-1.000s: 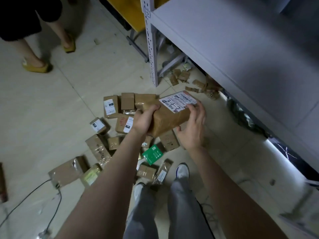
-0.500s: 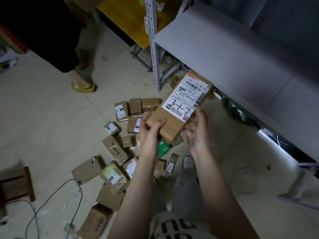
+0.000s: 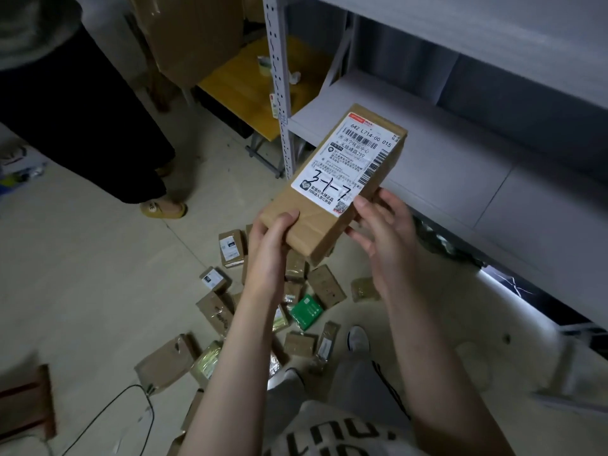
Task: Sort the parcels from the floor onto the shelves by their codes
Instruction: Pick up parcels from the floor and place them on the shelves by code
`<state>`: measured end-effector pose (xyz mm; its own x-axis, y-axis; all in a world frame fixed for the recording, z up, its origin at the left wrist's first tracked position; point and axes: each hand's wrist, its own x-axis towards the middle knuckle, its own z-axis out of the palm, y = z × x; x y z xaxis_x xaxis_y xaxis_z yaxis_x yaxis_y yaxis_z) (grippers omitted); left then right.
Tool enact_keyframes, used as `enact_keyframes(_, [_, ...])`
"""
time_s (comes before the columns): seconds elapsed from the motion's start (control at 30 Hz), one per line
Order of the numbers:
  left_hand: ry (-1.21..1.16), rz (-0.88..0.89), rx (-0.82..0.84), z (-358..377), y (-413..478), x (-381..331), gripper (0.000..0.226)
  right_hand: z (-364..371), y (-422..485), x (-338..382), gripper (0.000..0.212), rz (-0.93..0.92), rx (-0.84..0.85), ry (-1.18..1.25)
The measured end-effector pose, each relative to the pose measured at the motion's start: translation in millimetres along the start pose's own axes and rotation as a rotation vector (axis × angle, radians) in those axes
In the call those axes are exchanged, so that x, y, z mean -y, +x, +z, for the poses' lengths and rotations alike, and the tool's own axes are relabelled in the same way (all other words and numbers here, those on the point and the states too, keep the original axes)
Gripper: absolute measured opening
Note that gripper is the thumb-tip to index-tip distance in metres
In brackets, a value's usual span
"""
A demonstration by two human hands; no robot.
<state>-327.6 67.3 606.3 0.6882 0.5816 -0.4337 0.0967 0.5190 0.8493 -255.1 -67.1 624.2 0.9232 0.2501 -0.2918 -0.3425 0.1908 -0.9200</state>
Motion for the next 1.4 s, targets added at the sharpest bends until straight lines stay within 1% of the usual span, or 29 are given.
enact_keyframes(0.07, [0.034, 0.015, 0.026, 2, -5, -8, 0.079, 1, -5, 6, 0.056, -0.021, 0.009, -0.034])
enact_keyframes(0.17, [0.058, 0.044, 0.037, 6, -13, -18, 0.073, 3, -8, 16, 0.06, -0.04, -0.002, -0.027])
enact_keyframes(0.3, [0.07, 0.062, 0.029, 13, -21, -30, 0.043, 6, -14, 31, 0.051, -0.08, 0.018, -0.004])
enact_keyframes(0.37, [0.065, 0.075, 0.03, 15, -24, -36, 0.026, 9, -18, 38, 0.059, -0.097, 0.039, -0.001])
enact_keyframes(0.4, [0.06, 0.089, 0.029, 16, -25, -39, 0.024, 10, -19, 40, 0.065, -0.101, 0.045, -0.002])
enact_keyframes(0.47, [0.055, 0.12, 0.046, 17, -28, -45, 0.035, 13, -22, 46, 0.074, -0.112, 0.051, -0.006])
enact_keyframes(0.53, [0.04, 0.153, 0.07, 18, -30, -50, 0.041, 16, -23, 50, 0.078, -0.123, 0.049, -0.009])
enact_keyframes(0.57, [0.035, 0.17, 0.082, 17, -31, -52, 0.042, 18, -24, 53, 0.076, -0.126, 0.043, -0.013])
enact_keyframes(0.63, [0.037, 0.205, 0.116, 14, -33, -58, 0.046, 20, -26, 56, 0.063, -0.138, 0.04, -0.017])
enact_keyframes(0.67, [0.053, 0.226, 0.142, 12, -33, -60, 0.053, 21, -26, 57, 0.058, -0.141, 0.044, -0.014])
enact_keyframes(0.7, [0.08, 0.25, 0.172, 8, -32, -62, 0.061, 22, -26, 58, 0.058, -0.144, 0.05, -0.012])
enact_keyframes(0.77, [0.143, 0.286, 0.225, 2, -30, -69, 0.073, 24, -26, 61, 0.069, -0.15, 0.057, -0.01])
enact_keyframes(0.83, [0.216, 0.295, 0.277, -3, -27, -78, 0.08, 25, -26, 63, 0.08, -0.148, 0.054, 0.005])
enact_keyframes(0.97, [0.364, 0.277, 0.356, -9, -25, -93, 0.092, 27, -28, 61, 0.085, -0.138, 0.053, 0.028])
enact_keyframes(1.03, [0.415, 0.264, 0.388, -10, -27, -99, 0.092, 28, -30, 61, 0.088, -0.146, 0.053, 0.016])
enact_keyframes(1.17, [0.523, 0.258, 0.446, -10, -33, -108, 0.081, 29, -34, 65, 0.088, -0.203, 0.042, -0.038])
enact_keyframes(1.27, [0.505, 0.272, 0.415, -5, -38, -114, 0.073, 29, -36, 70, 0.086, -0.245, 0.057, -0.053])
enact_keyframes(1.37, [0.456, 0.272, 0.379, 0, -42, -119, 0.052, 33, -38, 74, 0.084, -0.273, 0.088, -0.073])
enact_keyframes(1.4, [0.448, 0.284, 0.367, 0, -43, -120, 0.049, 34, -38, 75, 0.083, -0.282, 0.096, -0.072])
